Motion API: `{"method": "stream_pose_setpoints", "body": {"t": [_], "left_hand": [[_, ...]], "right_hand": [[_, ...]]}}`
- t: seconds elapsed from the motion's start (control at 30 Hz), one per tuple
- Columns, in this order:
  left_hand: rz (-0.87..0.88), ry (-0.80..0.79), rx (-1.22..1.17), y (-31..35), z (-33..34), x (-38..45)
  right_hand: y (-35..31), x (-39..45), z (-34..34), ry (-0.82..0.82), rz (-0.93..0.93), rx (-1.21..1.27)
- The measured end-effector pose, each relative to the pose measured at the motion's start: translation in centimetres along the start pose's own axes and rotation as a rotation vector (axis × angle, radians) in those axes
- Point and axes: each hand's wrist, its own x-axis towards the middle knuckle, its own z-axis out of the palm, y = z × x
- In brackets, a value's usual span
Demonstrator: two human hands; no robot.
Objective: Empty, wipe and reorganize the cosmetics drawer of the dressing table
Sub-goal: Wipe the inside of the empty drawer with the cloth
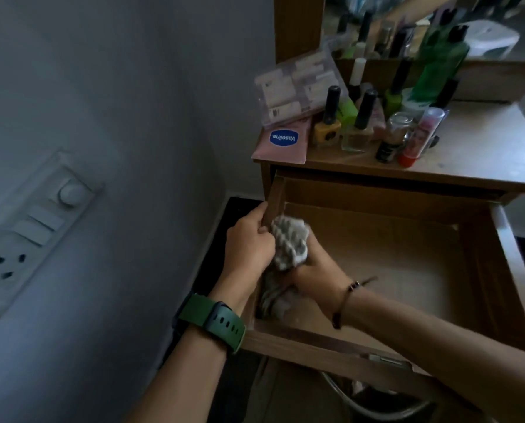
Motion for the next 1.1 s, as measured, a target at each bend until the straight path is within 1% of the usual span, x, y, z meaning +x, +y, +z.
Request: {"method": "stream_pose_setpoints", "body": {"t": [0.03, 0.07, 0.1, 0.17, 0.27, 0.3, 0.33, 0.4, 0.5, 0.53, 0.57, 0.63, 0.67, 0.77, 0.8, 0.87, 0.97, 1.03, 1.1], "left_hand": [[-0.005, 0.012, -0.014, 0.1, 0.0, 0.1], [-0.015, 0.021, -0.038, 0.1, 0.1, 0.2], [-0.019, 0.031, -0.074, 0.1, 0.1, 0.3], [-0.025, 0.035, -0.146, -0.1, 0.4, 0.6], [-0.066, 0.007, -0.283, -0.5, 0.5, 0.8], [-0.090, 0.001, -0.334, -0.6, 0.4, 0.9], [-0.115, -0.005, -0.377, -0.7, 0.4, 0.9], [-0.176, -0.021, -0.465, -0.8, 0.2, 1.1], [-0.245, -0.054, -0.608, -0.3, 0.0, 1.1], [-0.266, -0.053, -0.635, -0.3, -0.1, 1.1], [-0.280, -0.052, -0.656, -0.2, -0.1, 1.0], [-0.282, -0.069, -0.666, -0.1, -0.3, 0.9], [-0.281, -0.089, -0.653, 0.0, -0.4, 0.8], [-0.286, -0.102, -0.615, 0.2, -0.5, 0.6], [-0.288, -0.095, -0.616, 0.2, -0.5, 0.6], [-0.294, -0.096, -0.614, 0.2, -0.5, 0.6], [-0.258, -0.097, -0.574, 0.0, -0.5, 0.7], [-0.229, -0.065, -0.544, -0.3, -0.4, 0.9], [-0.200, -0.048, -0.511, -0.5, -0.2, 0.9]], "right_hand": [[0.0, -0.9, 0.0, -0.070, -0.009, -0.036], [-0.1, -1.2, -0.3, -0.103, 0.001, -0.080], [-0.2, -0.6, -0.9, -0.094, -0.004, -0.125], [-0.4, 2.2, -2.2, 0.018, -0.022, -0.202], [-0.9, 7.7, -3.9, 0.273, 0.003, -0.210], [-0.8, 8.5, -4.0, 0.320, 0.009, -0.202], [-0.6, 8.2, -3.9, 0.327, 0.005, -0.201], [-0.1, 5.4, -3.0, 0.228, -0.046, -0.187], [0.2, -0.4, -1.6, -0.071, -0.121, -0.149], [0.3, -1.3, -1.4, -0.170, -0.112, -0.151], [0.3, -1.5, -1.5, -0.229, -0.099, -0.174], [0.1, 0.0, -2.3, -0.225, -0.117, -0.243], [0.0, 1.2, -2.8, -0.178, -0.129, -0.246], [-0.4, 4.4, -3.9, 0.001, -0.039, -0.131], [-0.5, 4.5, -3.9, 0.022, -0.022, -0.112], [0.0, 3.4, -3.4, -0.015, 0.016, -0.094], [0.8, 0.2, -2.2, -0.149, 0.106, -0.101], [1.2, -1.0, -1.5, -0.168, 0.083, -0.131], [1.3, -1.2, -1.6, -0.159, 0.007, -0.244]]}}
